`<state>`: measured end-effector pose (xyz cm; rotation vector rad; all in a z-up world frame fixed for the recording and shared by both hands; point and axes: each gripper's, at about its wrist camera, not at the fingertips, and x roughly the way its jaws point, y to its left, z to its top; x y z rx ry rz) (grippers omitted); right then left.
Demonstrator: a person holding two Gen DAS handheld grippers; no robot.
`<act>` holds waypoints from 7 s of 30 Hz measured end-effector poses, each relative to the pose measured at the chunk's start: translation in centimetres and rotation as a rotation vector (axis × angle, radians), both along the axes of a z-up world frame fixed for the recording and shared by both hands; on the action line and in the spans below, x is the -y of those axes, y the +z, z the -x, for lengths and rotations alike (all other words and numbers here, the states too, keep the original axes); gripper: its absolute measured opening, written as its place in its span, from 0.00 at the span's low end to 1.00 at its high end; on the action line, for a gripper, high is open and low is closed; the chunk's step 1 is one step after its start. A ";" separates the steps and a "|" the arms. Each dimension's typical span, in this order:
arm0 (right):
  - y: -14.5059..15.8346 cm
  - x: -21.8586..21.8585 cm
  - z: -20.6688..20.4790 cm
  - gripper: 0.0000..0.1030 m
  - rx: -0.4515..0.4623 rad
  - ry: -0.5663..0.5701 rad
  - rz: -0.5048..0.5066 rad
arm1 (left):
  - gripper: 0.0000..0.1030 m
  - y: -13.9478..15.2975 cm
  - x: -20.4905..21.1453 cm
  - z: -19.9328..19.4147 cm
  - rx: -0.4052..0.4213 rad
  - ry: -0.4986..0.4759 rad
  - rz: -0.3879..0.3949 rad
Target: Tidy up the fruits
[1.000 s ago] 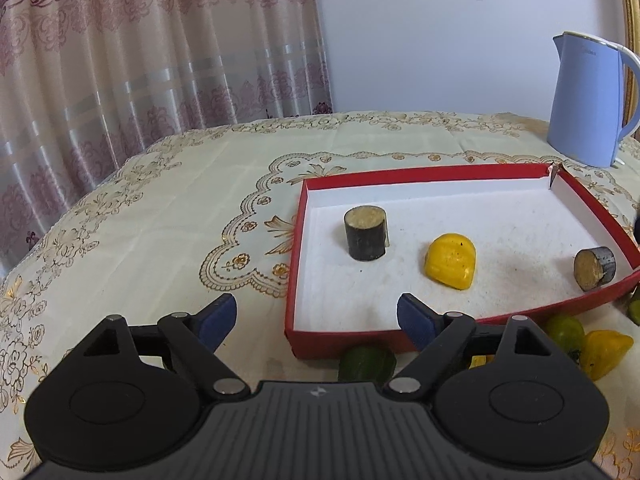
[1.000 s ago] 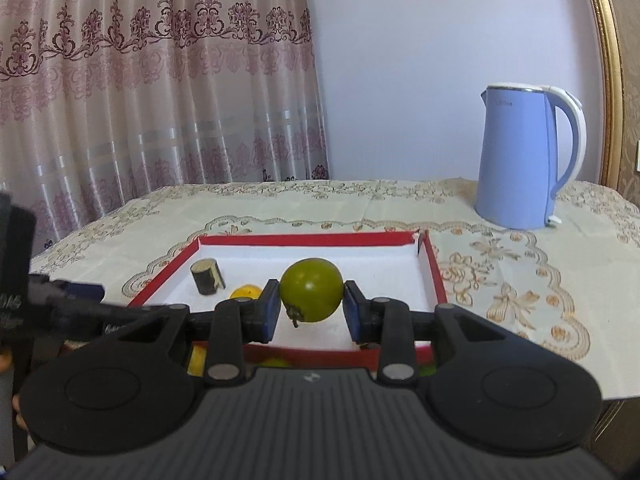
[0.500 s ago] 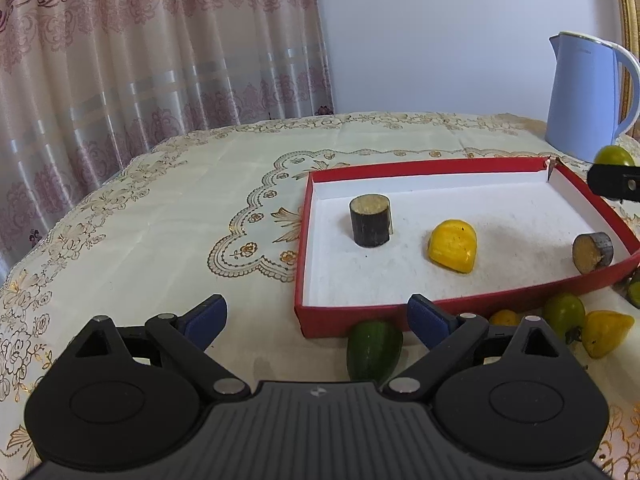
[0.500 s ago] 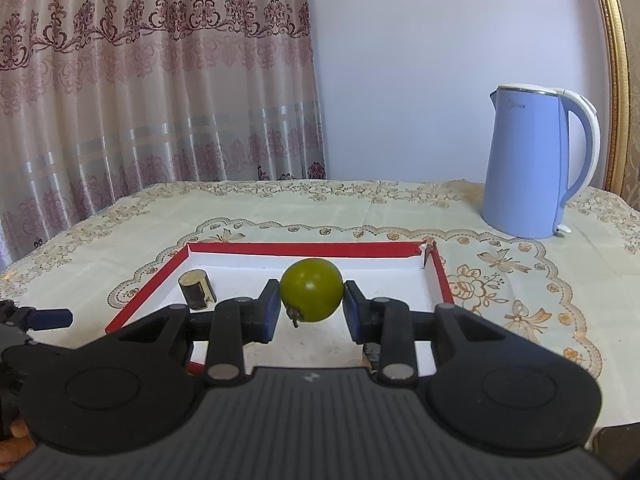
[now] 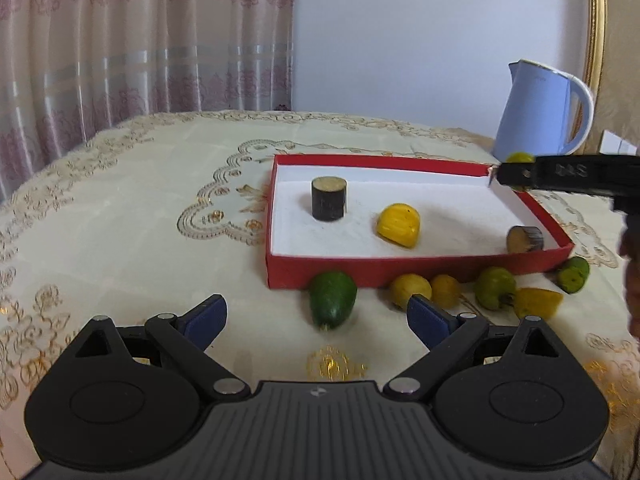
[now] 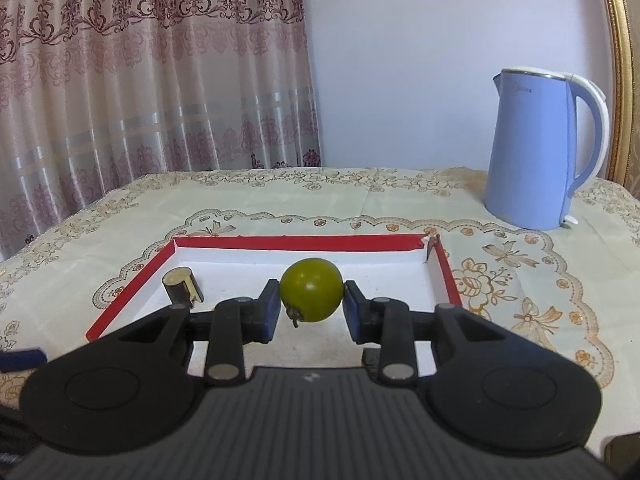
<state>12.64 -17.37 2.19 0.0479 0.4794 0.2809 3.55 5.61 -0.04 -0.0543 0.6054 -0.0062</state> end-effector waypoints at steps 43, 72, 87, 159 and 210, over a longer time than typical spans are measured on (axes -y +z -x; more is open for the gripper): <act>0.9 2.8 3.1 0.58 0.083 -0.077 -0.085 | 0.95 -1.1 0.7 0.6 -0.001 0.013 -0.114; -3.9 3.2 10.8 0.89 0.059 -0.023 -0.056 | 0.95 -1.5 1.1 -3.5 -0.013 0.013 -0.125; -4.9 4.3 10.2 0.91 0.049 -0.061 -0.085 | 0.94 -1.6 2.3 -4.2 -0.003 0.014 -0.168; -4.8 6.1 9.8 0.74 0.028 -0.137 0.070 | 0.31 2.4 -0.2 -2.1 0.048 0.063 -0.090; -4.7 7.3 7.5 0.57 -0.018 -0.133 0.103 | 0.32 0.7 0.4 -1.7 0.020 -0.080 -0.084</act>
